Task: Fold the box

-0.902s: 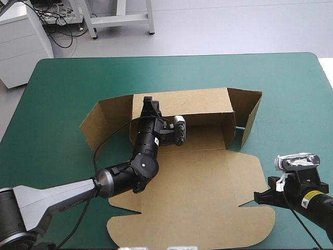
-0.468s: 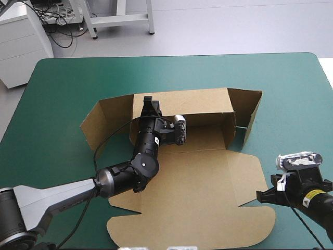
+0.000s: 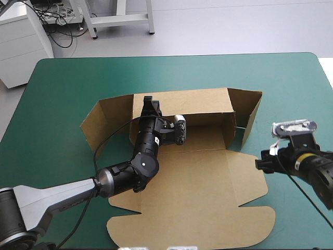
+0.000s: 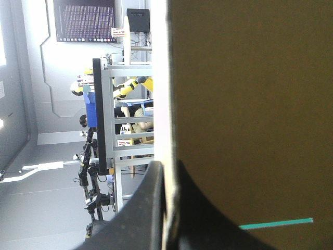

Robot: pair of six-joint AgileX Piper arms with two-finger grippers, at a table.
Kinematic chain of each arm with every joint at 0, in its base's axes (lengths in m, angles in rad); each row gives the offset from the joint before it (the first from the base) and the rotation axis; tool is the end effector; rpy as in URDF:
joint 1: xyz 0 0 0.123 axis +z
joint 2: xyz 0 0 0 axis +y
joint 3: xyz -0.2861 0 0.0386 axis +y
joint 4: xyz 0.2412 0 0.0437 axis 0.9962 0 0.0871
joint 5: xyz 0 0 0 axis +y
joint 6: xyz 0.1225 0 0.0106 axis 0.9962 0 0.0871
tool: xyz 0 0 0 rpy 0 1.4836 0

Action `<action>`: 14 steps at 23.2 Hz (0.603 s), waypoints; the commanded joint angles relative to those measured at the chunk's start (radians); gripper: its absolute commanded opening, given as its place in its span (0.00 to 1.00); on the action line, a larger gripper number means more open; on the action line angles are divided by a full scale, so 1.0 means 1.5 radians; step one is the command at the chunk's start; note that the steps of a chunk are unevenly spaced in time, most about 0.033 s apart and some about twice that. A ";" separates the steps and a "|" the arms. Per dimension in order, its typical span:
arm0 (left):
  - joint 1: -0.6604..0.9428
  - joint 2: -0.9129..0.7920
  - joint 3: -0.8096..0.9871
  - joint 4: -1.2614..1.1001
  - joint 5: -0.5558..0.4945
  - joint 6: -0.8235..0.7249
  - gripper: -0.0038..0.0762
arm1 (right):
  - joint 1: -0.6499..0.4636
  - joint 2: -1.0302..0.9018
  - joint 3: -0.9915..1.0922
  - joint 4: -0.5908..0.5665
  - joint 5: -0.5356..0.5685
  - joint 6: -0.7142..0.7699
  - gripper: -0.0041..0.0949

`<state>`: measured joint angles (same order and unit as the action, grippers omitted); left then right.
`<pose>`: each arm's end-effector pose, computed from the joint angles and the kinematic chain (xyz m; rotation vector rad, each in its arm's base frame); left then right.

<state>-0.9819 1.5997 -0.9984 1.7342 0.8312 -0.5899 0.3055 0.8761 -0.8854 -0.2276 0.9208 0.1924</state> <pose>0.2689 -0.2411 0.2796 1.3707 1.3212 0.9357 0.1692 0.0302 0.3256 -0.2128 2.3563 -0.0424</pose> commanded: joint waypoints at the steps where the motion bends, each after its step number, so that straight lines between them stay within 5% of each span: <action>1: 0.000 -0.022 -0.016 0.039 0.019 -0.002 0.01 | -0.005 0.074 -0.104 -0.054 -0.033 0.005 0.85; 4: 0.000 -0.022 -0.016 0.039 0.019 -0.002 0.01 | -0.026 0.151 -0.210 -0.073 -0.032 -0.007 0.85; 12: 0.000 -0.022 -0.016 0.039 0.011 -0.002 0.01 | -0.235 0.373 -0.494 0.287 0.057 -0.274 0.83; 14: 0.000 -0.022 -0.016 0.039 -0.009 -0.002 0.01 | -0.244 0.436 -0.573 0.290 0.085 -0.274 0.83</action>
<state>-0.9819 1.5997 -0.9984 1.7342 0.8219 -0.5866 -0.0419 1.4920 -1.6335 0.1621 1.0508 -0.1862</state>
